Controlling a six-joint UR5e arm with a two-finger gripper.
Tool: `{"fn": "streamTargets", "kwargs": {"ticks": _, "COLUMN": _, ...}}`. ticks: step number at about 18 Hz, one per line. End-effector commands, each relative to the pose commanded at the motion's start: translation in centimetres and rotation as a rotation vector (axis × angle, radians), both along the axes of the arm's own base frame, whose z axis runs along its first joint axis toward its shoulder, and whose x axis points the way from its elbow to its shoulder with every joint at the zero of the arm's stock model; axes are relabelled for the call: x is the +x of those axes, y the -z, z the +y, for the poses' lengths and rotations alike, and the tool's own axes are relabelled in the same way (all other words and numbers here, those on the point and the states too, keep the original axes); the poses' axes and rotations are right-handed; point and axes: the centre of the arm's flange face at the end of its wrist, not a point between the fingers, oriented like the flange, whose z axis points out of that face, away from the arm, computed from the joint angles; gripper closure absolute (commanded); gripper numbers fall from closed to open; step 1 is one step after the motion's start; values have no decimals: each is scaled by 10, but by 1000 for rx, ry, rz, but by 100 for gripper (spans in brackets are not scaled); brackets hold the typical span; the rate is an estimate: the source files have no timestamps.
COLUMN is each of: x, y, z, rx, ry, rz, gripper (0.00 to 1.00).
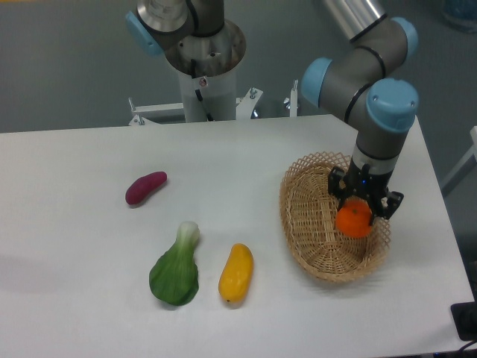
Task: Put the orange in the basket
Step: 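Open the gripper to release the orange and lift slightly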
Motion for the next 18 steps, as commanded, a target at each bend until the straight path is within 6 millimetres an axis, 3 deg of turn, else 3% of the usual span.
{"fn": "streamTargets", "kwargs": {"ticks": 3, "x": 3, "y": 6, "z": 0, "rx": -5, "ry": 2, "rz": -11, "gripper": 46}}
{"fn": "streamTargets", "kwargs": {"ticks": 4, "x": 3, "y": 7, "z": 0, "rx": -6, "ry": 3, "rz": -12, "gripper": 33}}
{"fn": "streamTargets", "kwargs": {"ticks": 5, "x": 2, "y": 7, "z": 0, "rx": -7, "ry": 6, "rz": -10, "gripper": 4}}
{"fn": "streamTargets", "kwargs": {"ticks": 6, "x": 2, "y": 5, "z": 0, "rx": -5, "ry": 4, "rz": -7, "gripper": 0}}
{"fn": "streamTargets", "kwargs": {"ticks": 18, "x": -7, "y": -33, "z": 7, "rx": 17, "ry": 23, "rz": 62, "gripper": 0}}
